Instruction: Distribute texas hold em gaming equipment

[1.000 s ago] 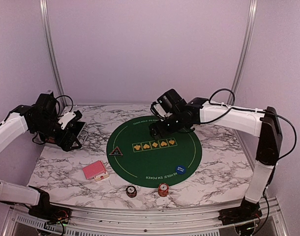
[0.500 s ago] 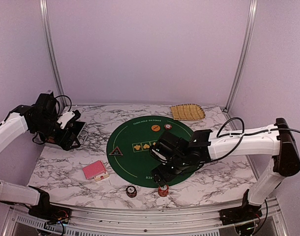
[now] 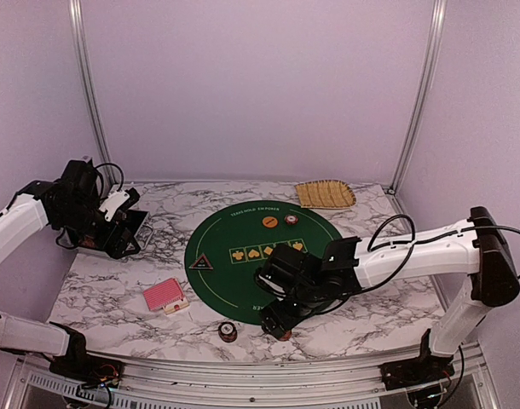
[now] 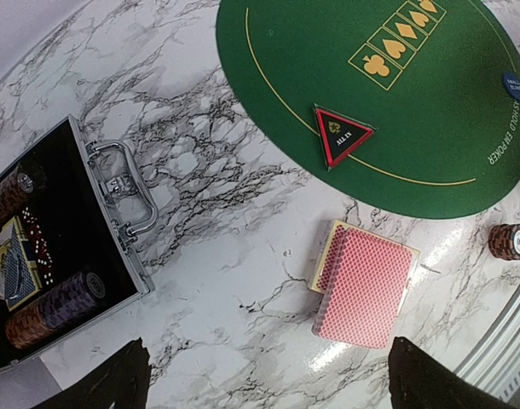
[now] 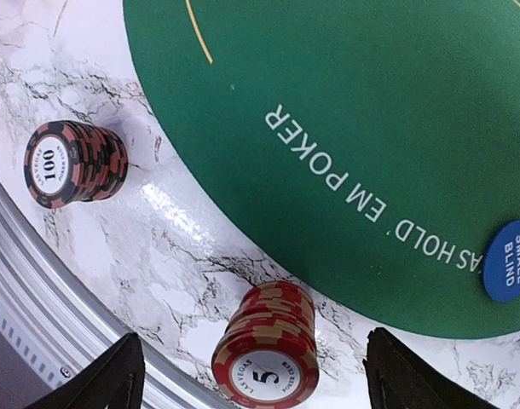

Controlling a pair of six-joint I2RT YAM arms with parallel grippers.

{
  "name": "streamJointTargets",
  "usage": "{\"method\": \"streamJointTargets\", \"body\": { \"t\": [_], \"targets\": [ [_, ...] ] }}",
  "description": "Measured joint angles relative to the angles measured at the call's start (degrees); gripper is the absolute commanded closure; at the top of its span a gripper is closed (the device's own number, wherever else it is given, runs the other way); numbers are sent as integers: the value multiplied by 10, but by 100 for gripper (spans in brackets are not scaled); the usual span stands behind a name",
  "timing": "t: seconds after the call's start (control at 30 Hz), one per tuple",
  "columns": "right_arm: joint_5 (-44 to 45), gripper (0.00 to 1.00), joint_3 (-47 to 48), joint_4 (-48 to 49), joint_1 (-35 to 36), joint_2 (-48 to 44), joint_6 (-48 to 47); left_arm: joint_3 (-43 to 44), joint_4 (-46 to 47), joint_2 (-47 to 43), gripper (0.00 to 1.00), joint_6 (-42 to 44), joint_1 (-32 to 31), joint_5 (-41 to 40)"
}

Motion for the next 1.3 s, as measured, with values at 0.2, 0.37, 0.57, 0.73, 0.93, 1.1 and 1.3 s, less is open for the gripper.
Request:
{"method": "streamJointTargets", "body": {
  "t": [0.2,0.37,0.57,0.73,0.93,1.1,1.3],
  "targets": [
    [-2,23,-6,5,0,21,0,1,0,0,1,0,0,-1],
    [-2,30,-16,7,0,23,0,1,0,0,1,0,0,-1],
    [-4,44,-26,10,0,23,1,1,0,0,1,0,0,-1],
    [-5,45,-26,11,0,23,0,1,0,0,1,0,0,-1],
    [-6,43,-26,10,1,23,0,1,0,0,1,0,0,-1],
    [-5,47,-25,6,2,23,0,1,0,0,1,0,0,-1],
    [-2,48,-17,-3,3,23,0,1,0,0,1,0,0,-1]
  ]
}}
